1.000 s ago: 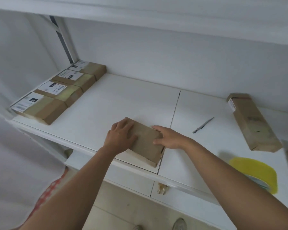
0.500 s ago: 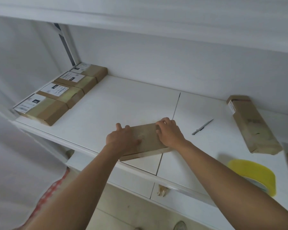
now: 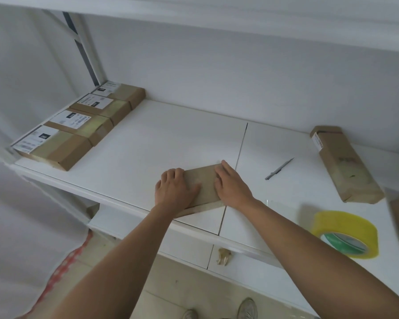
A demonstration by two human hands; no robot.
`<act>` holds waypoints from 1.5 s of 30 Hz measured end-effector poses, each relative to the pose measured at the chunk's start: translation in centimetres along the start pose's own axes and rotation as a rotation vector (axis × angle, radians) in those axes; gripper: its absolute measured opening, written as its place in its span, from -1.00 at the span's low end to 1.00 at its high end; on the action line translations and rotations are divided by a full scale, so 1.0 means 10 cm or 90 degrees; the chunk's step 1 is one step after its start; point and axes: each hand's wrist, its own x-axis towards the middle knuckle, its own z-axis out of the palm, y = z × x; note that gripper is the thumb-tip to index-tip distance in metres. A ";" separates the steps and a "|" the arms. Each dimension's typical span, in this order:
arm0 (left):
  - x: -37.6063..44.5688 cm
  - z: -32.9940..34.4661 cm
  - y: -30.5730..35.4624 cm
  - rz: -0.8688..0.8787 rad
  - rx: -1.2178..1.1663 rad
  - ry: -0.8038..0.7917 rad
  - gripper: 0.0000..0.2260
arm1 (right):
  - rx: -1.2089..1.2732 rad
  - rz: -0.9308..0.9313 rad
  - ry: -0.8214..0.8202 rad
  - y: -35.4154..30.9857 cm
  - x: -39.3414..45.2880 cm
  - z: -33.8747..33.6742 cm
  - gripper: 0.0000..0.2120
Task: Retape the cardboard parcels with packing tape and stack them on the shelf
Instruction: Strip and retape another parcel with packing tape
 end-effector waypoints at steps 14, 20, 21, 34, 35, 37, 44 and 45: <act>-0.09 -0.04 -0.15 0.172 0.025 -0.033 -0.68 | -0.035 -0.094 -0.032 0.02 0.06 -0.02 -0.68; -0.03 -0.26 -0.16 0.149 0.027 -0.172 -0.76 | 0.009 -0.097 -0.052 -0.01 0.04 -0.06 -0.66; -0.02 -0.27 -0.15 0.145 0.034 -0.188 -0.77 | 0.014 -0.090 -0.056 -0.01 0.05 -0.06 -0.65; -0.02 -0.19 -0.18 0.157 -0.024 -0.153 -0.79 | 0.130 0.047 0.055 0.07 -0.02 0.09 -0.60; -0.02 -0.17 -0.20 0.152 -0.034 -0.141 -0.75 | 0.167 0.084 0.076 0.07 -0.04 0.11 -0.61; -0.02 -0.17 -0.21 0.136 -0.047 -0.128 -0.61 | 0.236 0.147 0.103 0.05 -0.05 0.11 -0.67; 0.02 -0.11 -0.20 0.128 0.006 -0.139 -0.38 | 0.268 0.151 0.051 0.07 -0.05 0.01 -0.64; 0.02 -0.11 -0.21 0.139 0.014 -0.142 -0.40 | 0.245 0.117 0.035 0.09 -0.05 0.01 -0.64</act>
